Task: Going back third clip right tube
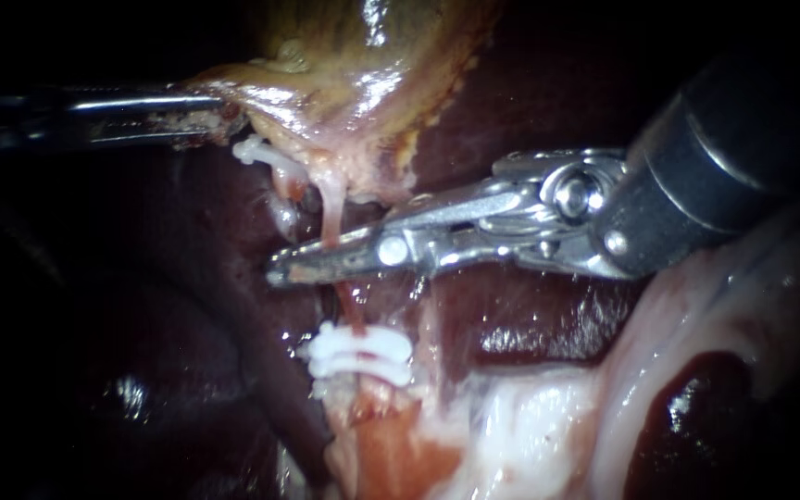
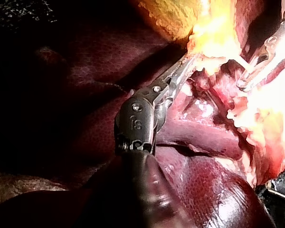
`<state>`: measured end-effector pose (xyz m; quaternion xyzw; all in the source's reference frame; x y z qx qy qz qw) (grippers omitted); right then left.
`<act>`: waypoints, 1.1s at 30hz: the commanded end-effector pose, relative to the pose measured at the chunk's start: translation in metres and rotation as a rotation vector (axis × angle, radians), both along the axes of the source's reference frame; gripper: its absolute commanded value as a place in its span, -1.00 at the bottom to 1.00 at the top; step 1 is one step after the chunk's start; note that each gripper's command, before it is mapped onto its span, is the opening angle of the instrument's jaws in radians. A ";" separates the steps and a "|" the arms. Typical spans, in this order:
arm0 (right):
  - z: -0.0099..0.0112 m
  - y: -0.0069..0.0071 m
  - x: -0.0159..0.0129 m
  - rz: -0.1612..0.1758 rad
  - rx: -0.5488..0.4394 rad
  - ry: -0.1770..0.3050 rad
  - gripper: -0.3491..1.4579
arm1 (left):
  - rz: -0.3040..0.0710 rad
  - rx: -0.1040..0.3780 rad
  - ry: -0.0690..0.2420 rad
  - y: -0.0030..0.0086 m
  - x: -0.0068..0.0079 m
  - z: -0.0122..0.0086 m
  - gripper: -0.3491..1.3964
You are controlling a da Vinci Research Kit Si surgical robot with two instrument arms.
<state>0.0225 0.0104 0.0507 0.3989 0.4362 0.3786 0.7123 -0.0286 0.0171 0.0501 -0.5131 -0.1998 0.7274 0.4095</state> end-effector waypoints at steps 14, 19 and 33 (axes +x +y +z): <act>0.0032 0.0003 0.0008 0.017 -0.065 0.051 -0.07 | 0.007 0.002 -0.006 -0.0001 -0.0001 -0.0002 -1.00; 0.0052 0.0006 0.0006 -0.005 -0.159 0.072 -0.06 | 0.007 0.002 -0.007 -0.0002 -0.0001 -0.0003 -1.00; 0.0062 0.0000 -0.0012 -0.077 -0.362 0.127 -0.06 | 0.010 0.003 -0.008 -0.0003 -0.0002 -0.0005 -1.00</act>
